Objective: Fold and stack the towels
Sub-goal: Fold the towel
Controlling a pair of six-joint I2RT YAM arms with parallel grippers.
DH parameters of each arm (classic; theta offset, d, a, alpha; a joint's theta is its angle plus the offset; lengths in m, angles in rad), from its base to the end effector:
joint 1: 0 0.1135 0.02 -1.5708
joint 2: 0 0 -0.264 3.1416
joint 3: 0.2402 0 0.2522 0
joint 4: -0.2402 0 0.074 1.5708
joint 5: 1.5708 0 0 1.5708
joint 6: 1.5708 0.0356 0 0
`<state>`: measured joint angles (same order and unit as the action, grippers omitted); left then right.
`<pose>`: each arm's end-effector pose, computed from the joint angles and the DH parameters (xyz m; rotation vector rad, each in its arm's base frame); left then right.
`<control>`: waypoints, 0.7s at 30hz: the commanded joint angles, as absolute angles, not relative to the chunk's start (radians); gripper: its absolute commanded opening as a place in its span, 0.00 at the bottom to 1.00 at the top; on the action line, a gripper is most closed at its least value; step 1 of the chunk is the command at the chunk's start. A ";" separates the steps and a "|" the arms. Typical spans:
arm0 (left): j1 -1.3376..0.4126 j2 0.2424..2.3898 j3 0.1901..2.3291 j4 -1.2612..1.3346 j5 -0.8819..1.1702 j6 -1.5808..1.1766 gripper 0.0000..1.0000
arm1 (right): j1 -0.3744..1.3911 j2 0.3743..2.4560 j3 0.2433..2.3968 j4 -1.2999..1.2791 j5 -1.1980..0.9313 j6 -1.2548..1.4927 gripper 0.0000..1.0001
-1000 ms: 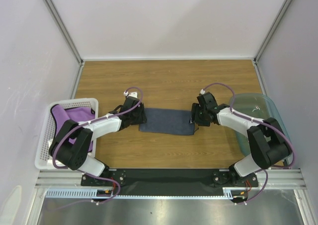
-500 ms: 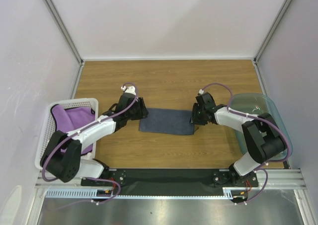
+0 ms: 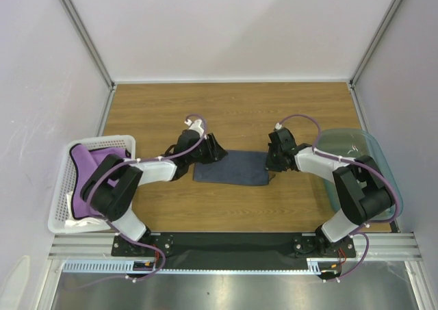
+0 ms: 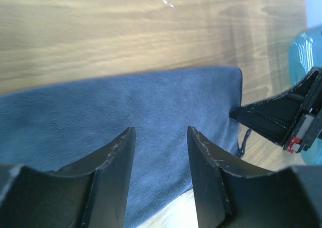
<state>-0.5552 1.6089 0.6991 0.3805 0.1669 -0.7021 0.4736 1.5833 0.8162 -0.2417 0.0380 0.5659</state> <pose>0.2705 -0.1747 0.1657 -0.0569 2.2319 -0.9030 0.2673 0.1355 0.1579 0.1350 2.6124 0.3318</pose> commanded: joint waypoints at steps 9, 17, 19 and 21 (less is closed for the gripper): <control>-0.609 1.761 0.715 0.568 0.215 -0.785 0.49 | 0.540 1.523 0.991 -0.439 0.150 0.511 0.00; -0.621 1.824 0.721 0.577 0.219 -0.802 0.48 | 0.601 1.522 1.043 -0.442 0.118 0.534 0.00; -0.621 1.836 0.723 0.580 0.229 -0.807 0.48 | 0.623 1.529 1.063 -0.427 0.095 0.540 0.00; -0.621 1.841 0.718 0.586 0.235 -0.810 0.48 | 0.638 1.554 1.084 -0.408 0.069 0.543 0.00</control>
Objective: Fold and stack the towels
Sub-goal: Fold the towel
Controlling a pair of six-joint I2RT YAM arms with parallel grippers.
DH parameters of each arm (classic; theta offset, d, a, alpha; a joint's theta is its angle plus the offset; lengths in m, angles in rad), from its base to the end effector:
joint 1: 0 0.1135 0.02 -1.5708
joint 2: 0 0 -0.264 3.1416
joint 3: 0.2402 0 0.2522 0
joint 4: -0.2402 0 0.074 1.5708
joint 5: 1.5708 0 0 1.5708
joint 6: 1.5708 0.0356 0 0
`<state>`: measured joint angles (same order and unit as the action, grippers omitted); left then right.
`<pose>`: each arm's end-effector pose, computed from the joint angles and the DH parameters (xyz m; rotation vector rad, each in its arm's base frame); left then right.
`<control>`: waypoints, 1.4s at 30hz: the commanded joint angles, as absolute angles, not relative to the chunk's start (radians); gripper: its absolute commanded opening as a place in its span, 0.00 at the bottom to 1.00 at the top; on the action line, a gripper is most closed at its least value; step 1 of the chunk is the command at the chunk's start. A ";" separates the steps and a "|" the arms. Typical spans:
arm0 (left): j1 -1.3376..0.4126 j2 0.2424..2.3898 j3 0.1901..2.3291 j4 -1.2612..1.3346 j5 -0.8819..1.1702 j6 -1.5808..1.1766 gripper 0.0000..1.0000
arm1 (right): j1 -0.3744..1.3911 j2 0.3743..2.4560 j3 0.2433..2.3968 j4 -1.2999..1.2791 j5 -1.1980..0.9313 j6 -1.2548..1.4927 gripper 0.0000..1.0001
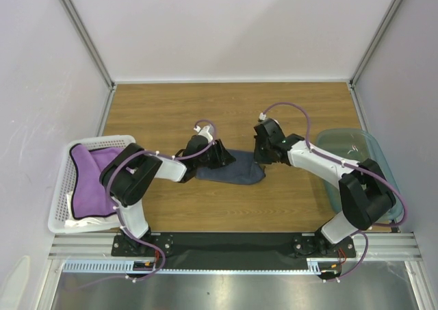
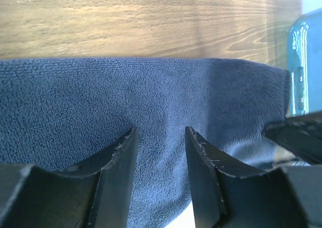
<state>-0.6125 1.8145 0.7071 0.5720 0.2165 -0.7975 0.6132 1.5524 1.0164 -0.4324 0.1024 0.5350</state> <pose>0.2741 -0.2020 0.1219 -0.0700 2.2807 -1.0290 0.2625 0.1802 0.2138 -0.0594 2.5629 0.3221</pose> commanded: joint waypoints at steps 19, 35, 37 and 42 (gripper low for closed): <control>-0.609 1.345 0.629 0.138 -0.184 -0.658 0.53 | 0.744 1.793 1.385 -0.443 0.048 0.522 0.00; -0.555 1.370 0.540 0.044 -0.282 -0.761 0.51 | 0.808 1.960 1.528 -0.391 -0.038 0.566 0.00; -0.554 1.365 0.535 0.041 -0.290 -0.762 0.51 | 0.808 1.979 1.537 -0.376 -0.047 0.574 0.00; -0.552 1.373 0.517 0.055 -0.270 -0.778 0.50 | 0.813 2.009 1.571 -0.354 -0.067 0.586 0.00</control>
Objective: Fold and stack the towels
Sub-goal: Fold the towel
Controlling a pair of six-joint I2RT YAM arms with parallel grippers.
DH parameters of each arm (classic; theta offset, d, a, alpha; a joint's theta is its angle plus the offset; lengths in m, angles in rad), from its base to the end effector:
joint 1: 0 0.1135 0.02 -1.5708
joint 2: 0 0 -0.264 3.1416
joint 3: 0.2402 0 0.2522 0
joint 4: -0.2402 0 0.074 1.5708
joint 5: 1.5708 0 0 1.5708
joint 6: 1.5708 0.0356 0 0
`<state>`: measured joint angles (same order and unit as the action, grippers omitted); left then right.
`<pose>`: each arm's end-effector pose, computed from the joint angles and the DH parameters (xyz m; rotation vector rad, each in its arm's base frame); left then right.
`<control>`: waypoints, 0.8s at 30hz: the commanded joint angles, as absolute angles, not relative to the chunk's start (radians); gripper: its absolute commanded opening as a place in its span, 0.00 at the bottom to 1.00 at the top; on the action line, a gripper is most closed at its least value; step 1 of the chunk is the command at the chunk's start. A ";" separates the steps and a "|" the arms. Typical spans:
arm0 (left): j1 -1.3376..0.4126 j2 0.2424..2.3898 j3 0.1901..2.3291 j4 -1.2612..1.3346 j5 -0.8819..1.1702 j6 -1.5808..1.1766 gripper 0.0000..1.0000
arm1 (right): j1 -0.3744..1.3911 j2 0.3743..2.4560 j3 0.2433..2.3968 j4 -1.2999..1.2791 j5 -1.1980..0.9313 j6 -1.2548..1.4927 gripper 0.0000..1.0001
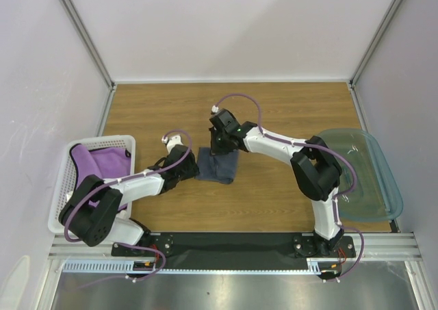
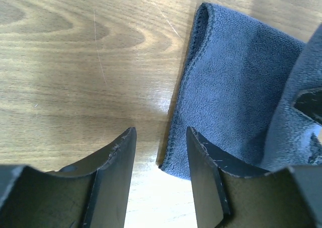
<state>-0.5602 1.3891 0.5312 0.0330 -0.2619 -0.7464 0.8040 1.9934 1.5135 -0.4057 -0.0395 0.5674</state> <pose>0.2179 -0.1258 0.1475 -0.3432 2.3576 -0.3170 0.3061 0.3197 0.2096 -0.3208 2.5463 0.6188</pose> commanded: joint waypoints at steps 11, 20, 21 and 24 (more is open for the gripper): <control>-0.543 1.368 0.505 0.049 -0.278 -0.778 0.50 | 0.824 2.068 1.595 -0.365 -0.081 0.623 0.00; -0.528 1.362 0.492 0.054 -0.276 -0.779 0.50 | 0.842 2.088 1.608 -0.347 -0.114 0.617 0.00; -0.525 1.364 0.491 0.054 -0.275 -0.778 0.50 | 0.844 2.092 1.614 -0.350 -0.110 0.612 0.00; -0.520 1.368 0.489 0.060 -0.270 -0.779 0.50 | 0.844 2.100 1.620 -0.354 -0.118 0.612 0.00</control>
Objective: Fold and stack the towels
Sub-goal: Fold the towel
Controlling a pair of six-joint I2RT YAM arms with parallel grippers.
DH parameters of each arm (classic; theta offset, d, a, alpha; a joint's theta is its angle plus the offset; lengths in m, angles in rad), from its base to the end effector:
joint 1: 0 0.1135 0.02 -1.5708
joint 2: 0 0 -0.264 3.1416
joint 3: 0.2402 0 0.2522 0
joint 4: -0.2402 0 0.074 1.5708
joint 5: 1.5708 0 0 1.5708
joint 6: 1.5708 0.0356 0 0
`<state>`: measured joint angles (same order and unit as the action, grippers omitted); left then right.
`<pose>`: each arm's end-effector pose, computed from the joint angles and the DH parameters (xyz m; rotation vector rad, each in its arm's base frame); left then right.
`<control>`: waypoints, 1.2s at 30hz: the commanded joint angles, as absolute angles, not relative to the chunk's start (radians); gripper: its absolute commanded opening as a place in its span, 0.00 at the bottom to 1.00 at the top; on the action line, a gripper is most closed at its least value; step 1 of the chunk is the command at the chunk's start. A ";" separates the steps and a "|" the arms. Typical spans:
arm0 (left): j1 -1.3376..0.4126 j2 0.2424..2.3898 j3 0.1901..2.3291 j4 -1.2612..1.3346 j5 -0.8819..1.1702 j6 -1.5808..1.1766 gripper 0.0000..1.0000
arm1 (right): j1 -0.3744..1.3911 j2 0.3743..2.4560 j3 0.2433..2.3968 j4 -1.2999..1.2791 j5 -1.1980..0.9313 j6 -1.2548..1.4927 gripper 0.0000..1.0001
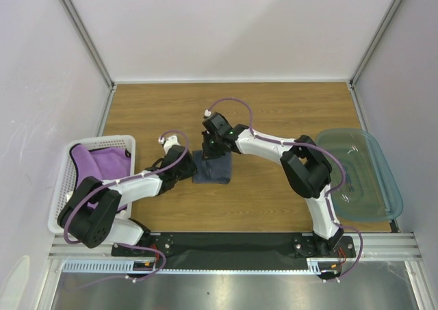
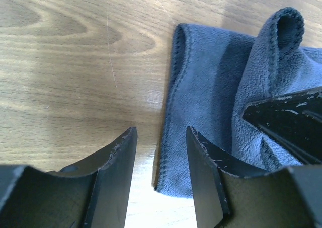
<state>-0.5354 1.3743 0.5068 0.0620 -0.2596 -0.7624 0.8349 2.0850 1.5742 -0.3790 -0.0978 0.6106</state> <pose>0.2177 -0.1185 0.1462 -0.3909 2.3336 -0.3290 0.3074 0.3446 0.1909 -0.3363 2.5828 0.7059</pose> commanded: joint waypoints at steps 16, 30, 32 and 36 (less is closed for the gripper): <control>-0.503 1.394 0.474 0.083 -0.242 -0.776 0.49 | 0.867 2.118 1.643 -0.325 -0.158 0.612 0.00; -0.495 1.387 0.451 0.133 -0.204 -0.769 0.46 | 0.868 2.131 1.657 -0.308 -0.183 0.629 0.00; -0.494 1.385 0.446 0.137 -0.201 -0.769 0.45 | 0.870 2.134 1.657 -0.302 -0.181 0.629 0.00; -0.489 1.390 0.446 0.137 -0.198 -0.767 0.45 | 0.870 2.144 1.652 -0.305 -0.189 0.634 0.00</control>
<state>-0.5014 1.3823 0.4709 0.1562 -0.2234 -0.7616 0.8619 2.1269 1.6127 -0.3305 -0.1692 0.6216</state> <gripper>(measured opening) 0.452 0.020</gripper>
